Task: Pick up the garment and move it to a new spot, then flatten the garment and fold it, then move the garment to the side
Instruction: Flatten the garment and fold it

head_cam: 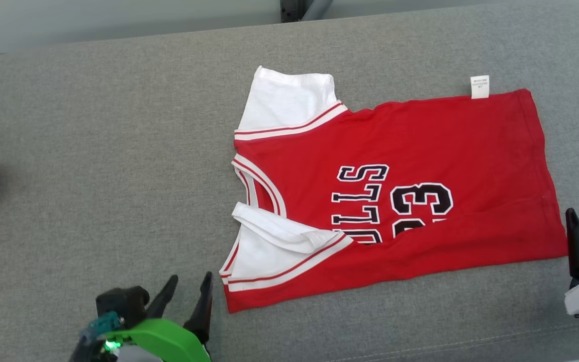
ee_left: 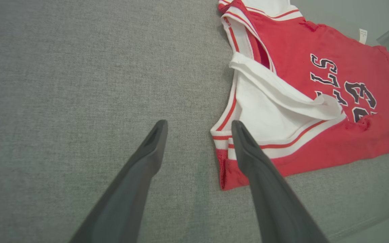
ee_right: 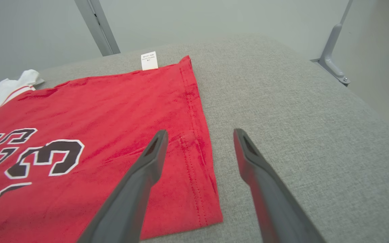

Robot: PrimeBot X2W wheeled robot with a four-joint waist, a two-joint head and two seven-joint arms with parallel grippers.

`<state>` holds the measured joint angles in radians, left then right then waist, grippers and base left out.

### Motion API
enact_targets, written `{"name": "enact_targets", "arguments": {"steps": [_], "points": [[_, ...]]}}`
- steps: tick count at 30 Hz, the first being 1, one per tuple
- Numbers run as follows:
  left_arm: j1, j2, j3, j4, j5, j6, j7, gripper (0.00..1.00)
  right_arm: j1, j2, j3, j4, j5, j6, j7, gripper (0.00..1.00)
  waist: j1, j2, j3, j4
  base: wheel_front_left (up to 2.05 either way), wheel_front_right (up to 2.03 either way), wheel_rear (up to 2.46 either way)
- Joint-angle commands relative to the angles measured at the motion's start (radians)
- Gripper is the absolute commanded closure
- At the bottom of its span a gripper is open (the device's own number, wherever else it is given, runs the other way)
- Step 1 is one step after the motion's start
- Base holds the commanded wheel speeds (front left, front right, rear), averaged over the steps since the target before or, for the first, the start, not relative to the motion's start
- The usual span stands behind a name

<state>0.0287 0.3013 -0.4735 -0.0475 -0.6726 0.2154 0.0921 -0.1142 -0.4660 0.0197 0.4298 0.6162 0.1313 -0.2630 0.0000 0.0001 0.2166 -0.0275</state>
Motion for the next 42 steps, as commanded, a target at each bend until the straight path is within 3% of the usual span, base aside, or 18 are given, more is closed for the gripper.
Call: {"name": "enact_targets", "arguments": {"steps": [1, 5, 9, 16, 24, 32, 42], "points": [[-0.037, 0.018, 0.019, -0.013, 0.013, 0.008, 0.001, 0.0, 0.031, 0.026, -0.018, -0.044, -0.039, -0.001, -0.004, 0.0, 0.0, -0.0001, 0.006, -0.016, 0.0, 0.0, 0.0], [-0.16, 0.048, 0.053, -0.037, 0.034, 0.004, 0.02, 0.0, 0.032, 0.078, -0.044, -0.13, -0.1, -0.001, -0.004, 0.0, 0.0, -0.0001, 0.036, -0.039, 0.0, 0.0, 0.0], [-0.357, 0.059, 0.073, 0.012, 0.048, -0.027, 0.057, 0.0, -0.004, 0.116, -0.029, -0.17, -0.139, -0.001, -0.005, 0.0, 0.0, -0.0001, 0.079, -0.066, 0.0, 0.0, 0.0], [-0.741, 0.041, 0.064, 0.234, -0.005, -0.146, 0.215, 0.0, -0.093, 0.14, 0.028, -0.188, -0.167, -0.001, -0.005, 0.0, 0.0, -0.0001, 0.179, -0.126, 0.0, 0.0, 0.0], [-1.078, 0.044, 0.052, 0.508, -0.049, -0.215, 0.432, 0.0, -0.194, 0.167, 0.056, -0.161, -0.168, -0.001, -0.005, 0.0, 0.0, -0.0001, 0.267, -0.204, 0.0, 0.0, 0.0], [-1.233, 0.057, -0.02, 0.713, -0.008, -0.255, 0.568, 0.0, -0.235, 0.191, 0.052, -0.143, -0.17, -0.001, -0.005, 0.0, 0.0, -0.0001, 0.299, -0.257, 0.0, 0.0, 0.0], [-1.315, 0.072, -0.093, 0.892, 0.061, -0.288, 0.58, 0.0, -0.261, 0.212, 0.061, -0.142, -0.167, -0.001, -0.005, 0.0, 0.0, -0.0001, 0.321, -0.315, 0.0, 0.0, 0.0]]}}
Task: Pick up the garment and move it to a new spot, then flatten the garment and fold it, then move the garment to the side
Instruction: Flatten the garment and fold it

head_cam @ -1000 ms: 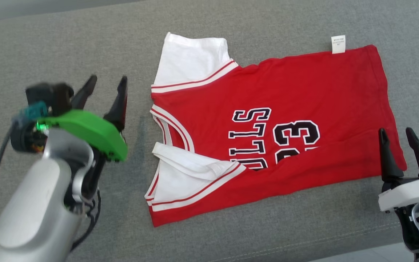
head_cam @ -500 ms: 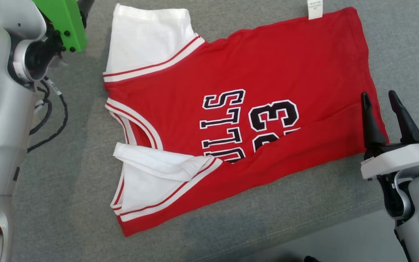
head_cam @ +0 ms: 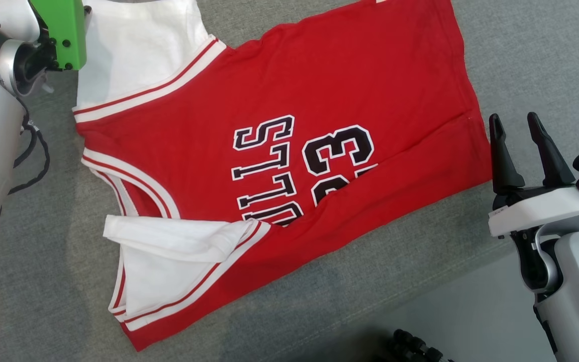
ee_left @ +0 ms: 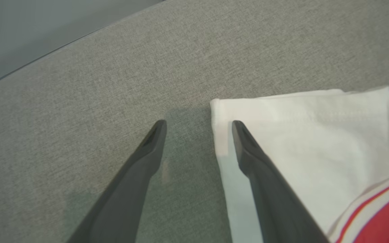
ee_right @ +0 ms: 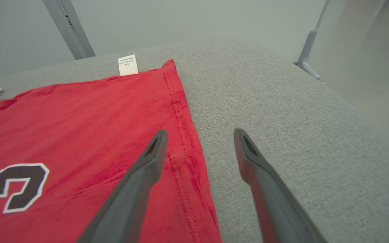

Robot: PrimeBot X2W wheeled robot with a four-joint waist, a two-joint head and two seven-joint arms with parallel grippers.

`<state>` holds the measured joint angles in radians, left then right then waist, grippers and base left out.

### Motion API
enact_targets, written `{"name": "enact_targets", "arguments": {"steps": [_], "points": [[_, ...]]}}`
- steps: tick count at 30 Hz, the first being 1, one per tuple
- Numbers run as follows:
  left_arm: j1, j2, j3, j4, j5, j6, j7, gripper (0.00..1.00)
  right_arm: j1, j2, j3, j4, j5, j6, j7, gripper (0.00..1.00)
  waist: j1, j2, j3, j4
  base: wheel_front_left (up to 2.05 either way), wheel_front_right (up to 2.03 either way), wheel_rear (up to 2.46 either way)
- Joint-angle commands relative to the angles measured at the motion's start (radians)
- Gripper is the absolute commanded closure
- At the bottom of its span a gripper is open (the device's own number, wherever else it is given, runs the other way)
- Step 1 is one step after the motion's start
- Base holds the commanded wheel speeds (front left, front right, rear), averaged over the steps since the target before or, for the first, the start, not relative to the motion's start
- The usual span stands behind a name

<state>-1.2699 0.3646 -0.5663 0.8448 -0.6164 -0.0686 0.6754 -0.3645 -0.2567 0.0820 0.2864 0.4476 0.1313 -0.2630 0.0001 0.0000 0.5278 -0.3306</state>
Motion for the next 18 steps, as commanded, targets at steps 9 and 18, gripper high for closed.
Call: {"name": "enact_targets", "arguments": {"steps": [9, 18], "points": [[-0.042, 0.005, -0.025, 0.083, 0.014, -0.028, -0.044, 0.0, -0.008, 0.008, -0.002, 0.006, 0.0, -0.001, -0.005, 0.0, -0.0001, 0.0, 0.008, -0.029, 0.0, 0.0, 0.0], [-0.043, -0.018, -0.056, 0.144, 0.004, -0.047, -0.051, 0.72, -0.017, 0.002, -0.005, 0.007, 0.004, -0.001, -0.005, 0.0, -0.0001, 0.0, 0.011, -0.039, 0.0, 0.0, 0.0]]}}
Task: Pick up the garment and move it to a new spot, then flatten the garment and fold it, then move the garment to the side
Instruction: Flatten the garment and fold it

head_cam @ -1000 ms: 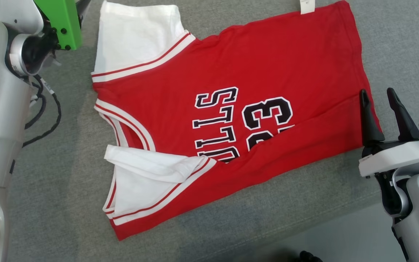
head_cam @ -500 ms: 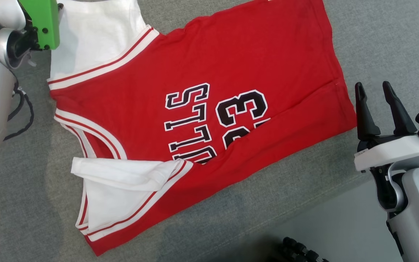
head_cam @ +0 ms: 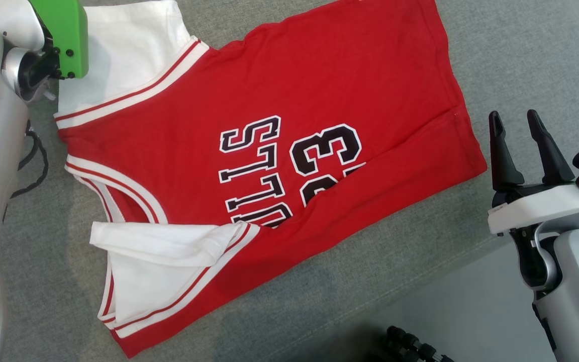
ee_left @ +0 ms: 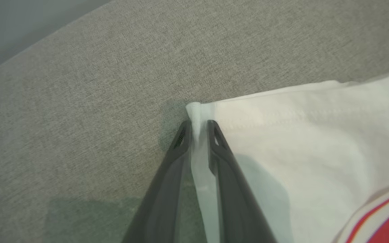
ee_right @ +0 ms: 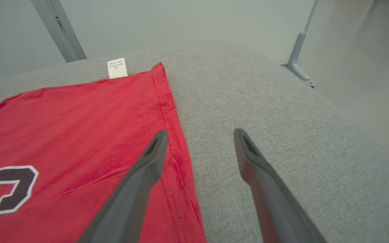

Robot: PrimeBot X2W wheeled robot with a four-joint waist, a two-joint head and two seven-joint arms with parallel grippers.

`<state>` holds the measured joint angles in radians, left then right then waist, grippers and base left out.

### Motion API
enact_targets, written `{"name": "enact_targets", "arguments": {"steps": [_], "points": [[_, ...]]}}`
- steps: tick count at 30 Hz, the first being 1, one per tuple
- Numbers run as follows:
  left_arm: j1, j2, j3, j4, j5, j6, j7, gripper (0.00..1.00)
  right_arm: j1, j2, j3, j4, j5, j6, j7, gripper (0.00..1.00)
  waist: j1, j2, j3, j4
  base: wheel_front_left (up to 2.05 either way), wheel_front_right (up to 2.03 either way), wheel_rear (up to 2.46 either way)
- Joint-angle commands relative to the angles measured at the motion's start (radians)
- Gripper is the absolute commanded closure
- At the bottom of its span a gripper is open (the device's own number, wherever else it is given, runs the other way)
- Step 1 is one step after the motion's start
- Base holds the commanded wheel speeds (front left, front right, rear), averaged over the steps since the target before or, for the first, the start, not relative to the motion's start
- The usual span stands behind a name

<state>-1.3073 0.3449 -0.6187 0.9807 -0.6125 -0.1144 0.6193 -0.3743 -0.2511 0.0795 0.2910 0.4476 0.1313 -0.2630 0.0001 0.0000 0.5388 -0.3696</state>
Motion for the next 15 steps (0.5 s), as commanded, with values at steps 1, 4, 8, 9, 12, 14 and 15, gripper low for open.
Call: {"name": "enact_targets", "arguments": {"steps": [1, 4, 8, 9, 12, 14, 15], "points": [[-0.007, 0.002, -0.007, 0.012, -0.001, -0.004, 0.002, 1.0, -0.009, -0.006, -0.003, 0.003, 0.003, -0.001, -0.005, 0.0, -0.0001, 0.0, -0.001, 0.0, 0.0, 0.0, 0.0], [-0.012, 0.004, -0.019, 0.014, 0.004, -0.008, -0.028, 1.0, -0.024, -0.011, 0.007, 0.01, -0.007, -0.001, -0.005, 0.0, -0.0001, 0.0, -0.006, -0.002, 0.0, 0.0, 0.0], [-0.025, 0.012, -0.033, 0.025, 0.01, -0.013, -0.085, 1.0, -0.102, -0.028, 0.036, 0.1, 0.007, -0.001, -0.003, 0.0, -0.0001, 0.0, -0.02, -0.003, 0.0, 0.0, 0.0], [-0.025, 0.011, -0.035, 0.03, 0.009, -0.014, -0.091, 1.0, -0.136, -0.031, 0.041, 0.129, 0.026, -0.001, 0.013, 0.0, -0.0001, 0.0, -0.024, -0.003, 0.0, 0.0, 0.0], [-0.026, 0.006, -0.039, 0.039, 0.003, -0.015, -0.1, 1.0, -0.214, -0.04, 0.049, 0.184, 0.062, -0.001, 0.068, 0.0, -0.0001, 0.0, -0.03, 0.002, 0.0, 0.0, 0.0], [-0.024, 0.0, -0.042, 0.044, -0.005, -0.014, -0.107, 1.0, -0.292, -0.045, 0.063, 0.227, 0.105, -0.001, 0.142, 0.0, -0.0001, 0.0, -0.035, 0.01, 0.0, 0.0, 0.0], [-0.025, -0.004, -0.044, 0.045, -0.009, -0.015, -0.11, 1.0, -0.33, -0.05, 0.075, 0.244, 0.126, -0.001, 0.185, 0.0, -0.0001, 0.0, -0.036, 0.015, 0.0, 0.0, 0.0]]}}
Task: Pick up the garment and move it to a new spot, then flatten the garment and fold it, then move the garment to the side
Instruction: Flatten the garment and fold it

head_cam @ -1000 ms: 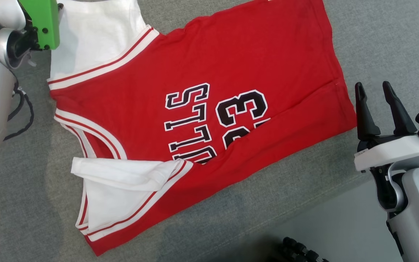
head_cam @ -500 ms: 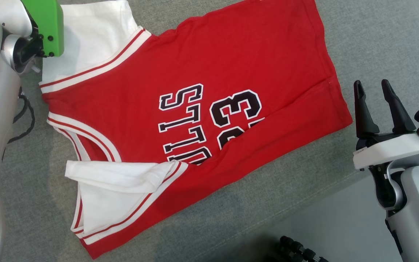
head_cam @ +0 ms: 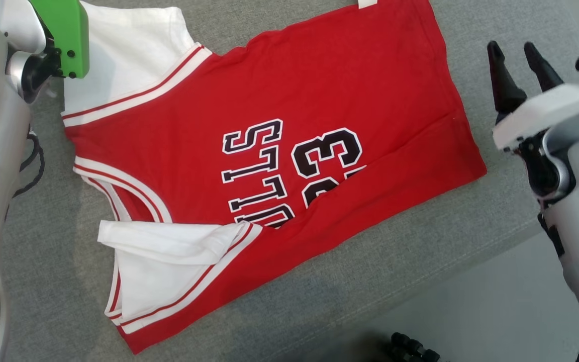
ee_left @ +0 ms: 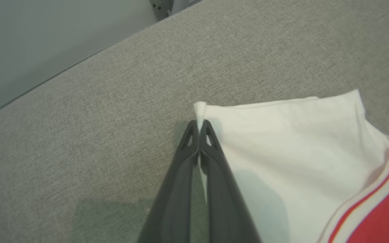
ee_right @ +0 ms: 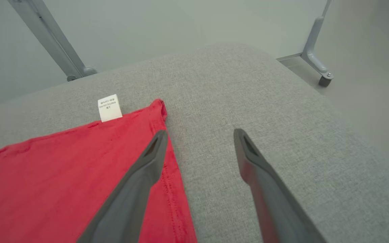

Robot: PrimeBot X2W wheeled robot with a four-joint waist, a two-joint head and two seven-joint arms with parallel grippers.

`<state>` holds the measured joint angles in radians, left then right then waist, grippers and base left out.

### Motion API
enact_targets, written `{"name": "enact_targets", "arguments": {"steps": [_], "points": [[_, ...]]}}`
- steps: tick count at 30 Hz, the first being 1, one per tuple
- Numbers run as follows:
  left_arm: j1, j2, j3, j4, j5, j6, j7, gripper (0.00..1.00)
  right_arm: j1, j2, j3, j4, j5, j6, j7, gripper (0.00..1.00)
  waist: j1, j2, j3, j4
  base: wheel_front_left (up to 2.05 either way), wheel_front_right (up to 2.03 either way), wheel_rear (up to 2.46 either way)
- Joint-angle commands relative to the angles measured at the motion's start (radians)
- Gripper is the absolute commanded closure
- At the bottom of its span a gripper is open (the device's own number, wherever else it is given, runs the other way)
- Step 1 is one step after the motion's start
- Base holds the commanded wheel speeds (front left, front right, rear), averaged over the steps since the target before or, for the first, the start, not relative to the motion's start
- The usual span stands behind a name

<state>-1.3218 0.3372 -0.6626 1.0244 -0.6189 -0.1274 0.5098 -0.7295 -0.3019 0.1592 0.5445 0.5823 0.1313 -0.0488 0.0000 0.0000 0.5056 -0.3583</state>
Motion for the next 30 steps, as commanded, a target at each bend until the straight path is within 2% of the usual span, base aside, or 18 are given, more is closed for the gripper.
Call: {"name": "enact_targets", "arguments": {"steps": [1, 5, 11, 14, 24, 25, 26, 27, 28, 30], "points": [[-0.014, 0.003, -0.002, 0.0, -0.004, -0.002, -0.007, 1.0, -0.013, -0.001, 0.005, 0.009, 0.014, -0.001, 0.019, 0.0, 0.0, 0.0, -0.003, 0.008, 0.0, 0.0, 0.0], [-0.03, -0.005, -0.013, -0.012, -0.013, -0.004, -0.029, 1.0, -0.163, -0.021, 0.048, 0.098, 0.017, -0.001, 0.196, 0.0, 0.0, 0.0, 0.007, 0.03, 0.0, 0.0, 0.0], [-0.055, -0.017, -0.038, -0.051, -0.027, -0.004, -0.056, 1.0, -0.345, -0.005, 0.056, 0.271, -0.05, -0.001, 0.354, 0.0, 0.0, 0.0, 0.035, 0.072, 0.0, 0.0, 0.0], [-0.066, -0.019, -0.049, -0.07, -0.034, -0.004, -0.068, 1.0, -0.408, 0.014, 0.049, 0.344, -0.082, -0.001, 0.378, 0.0, 0.0, 0.0, 0.051, 0.091, 0.0, 0.0, 0.0], [-0.082, -0.011, -0.088, -0.107, -0.056, -0.004, -0.088, 1.0, -0.547, 0.048, 0.038, 0.524, -0.172, -0.001, 0.359, 0.0, 0.0, 0.0, 0.085, 0.13, 0.0, 0.0, 0.0], [-0.083, -0.011, -0.091, -0.109, -0.058, -0.004, -0.089, 1.0, -0.554, 0.051, 0.039, 0.537, -0.176, -0.001, 0.359, 0.04, 0.0, 0.0, 0.087, 0.132, 0.0, 0.0, 0.0], [-0.084, -0.011, -0.095, -0.11, -0.06, -0.004, -0.09, 1.0, -0.562, 0.052, 0.038, 0.551, -0.178, -0.001, 0.357, 0.13, 0.0, 0.0, 0.089, 0.134, 0.0, 0.0, 0.0], [-0.085, -0.011, -0.098, -0.111, -0.063, -0.004, -0.088, 1.0, -0.57, 0.051, 0.037, 0.564, -0.184, -0.001, 0.355, 0.36, 0.0, 0.0, 0.091, 0.136, 0.0, 0.0, 0.0], [-0.086, -0.011, -0.1, -0.112, -0.065, -0.004, -0.088, 1.0, -0.577, 0.05, 0.036, 0.576, -0.188, -0.001, 0.354, 0.5, 0.0, 0.0, 0.092, 0.138, 0.0, 0.0, 0.0], [-0.086, -0.01, -0.106, -0.112, -0.068, -0.004, -0.085, 1.0, -0.59, 0.05, 0.035, 0.601, -0.197, -0.001, 0.35, 0.64, 0.0, 0.0, 0.094, 0.14, 0.0, 0.0, 0.0]]}}
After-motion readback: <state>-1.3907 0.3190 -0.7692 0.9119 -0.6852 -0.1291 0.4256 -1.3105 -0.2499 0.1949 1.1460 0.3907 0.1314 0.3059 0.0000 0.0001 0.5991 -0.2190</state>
